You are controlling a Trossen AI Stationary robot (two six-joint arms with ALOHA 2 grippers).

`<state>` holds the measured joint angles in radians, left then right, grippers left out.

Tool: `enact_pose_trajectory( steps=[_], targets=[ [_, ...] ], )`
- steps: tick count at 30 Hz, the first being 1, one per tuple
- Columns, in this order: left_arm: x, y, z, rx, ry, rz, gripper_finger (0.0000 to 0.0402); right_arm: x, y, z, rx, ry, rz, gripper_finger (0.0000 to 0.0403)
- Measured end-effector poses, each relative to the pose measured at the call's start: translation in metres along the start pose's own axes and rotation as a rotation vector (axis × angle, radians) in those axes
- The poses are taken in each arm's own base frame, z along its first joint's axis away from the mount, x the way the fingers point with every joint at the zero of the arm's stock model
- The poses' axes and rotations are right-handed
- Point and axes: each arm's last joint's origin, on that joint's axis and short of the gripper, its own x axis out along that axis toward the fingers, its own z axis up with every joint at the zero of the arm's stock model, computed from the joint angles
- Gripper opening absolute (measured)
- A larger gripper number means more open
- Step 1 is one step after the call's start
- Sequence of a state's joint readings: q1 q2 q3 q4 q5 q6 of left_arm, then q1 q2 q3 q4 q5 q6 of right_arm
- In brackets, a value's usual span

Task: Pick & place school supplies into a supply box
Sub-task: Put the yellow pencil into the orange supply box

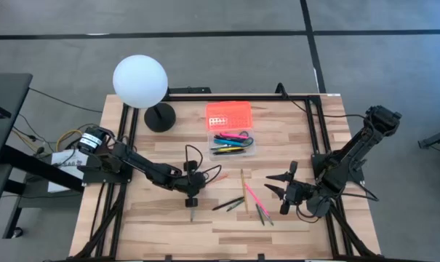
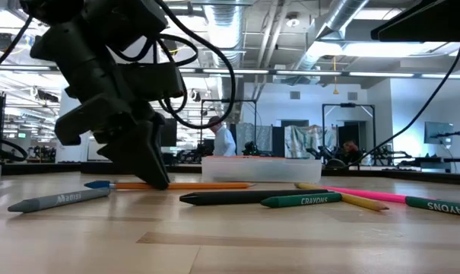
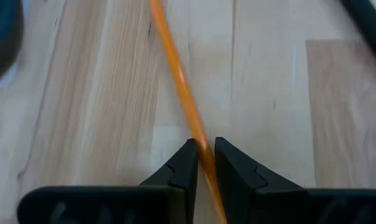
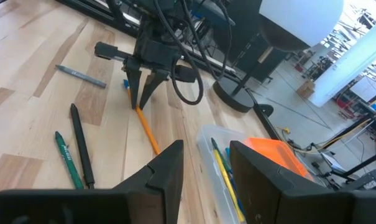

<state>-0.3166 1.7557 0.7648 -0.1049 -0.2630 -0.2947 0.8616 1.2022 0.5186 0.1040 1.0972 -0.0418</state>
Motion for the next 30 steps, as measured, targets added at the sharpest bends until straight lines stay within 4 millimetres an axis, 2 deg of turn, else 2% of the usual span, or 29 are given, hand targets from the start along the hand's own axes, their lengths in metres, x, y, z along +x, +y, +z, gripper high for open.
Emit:
enact_pose_trajectory(
  steps=[14, 30],
  targets=[
    [-0.022, -0.005, 0.019, 0.017, 0.25, 0.021, 0.0047, 0.0, 0.0, -0.001, 0.005, 0.006, 0.001, 0.0123],
    [-0.02, -0.001, 0.019, -0.051, 0.299, -0.028, 0.0048, 0.0, 0.001, -0.001, 0.006, 0.005, 0.03, 0.0123]
  ],
)
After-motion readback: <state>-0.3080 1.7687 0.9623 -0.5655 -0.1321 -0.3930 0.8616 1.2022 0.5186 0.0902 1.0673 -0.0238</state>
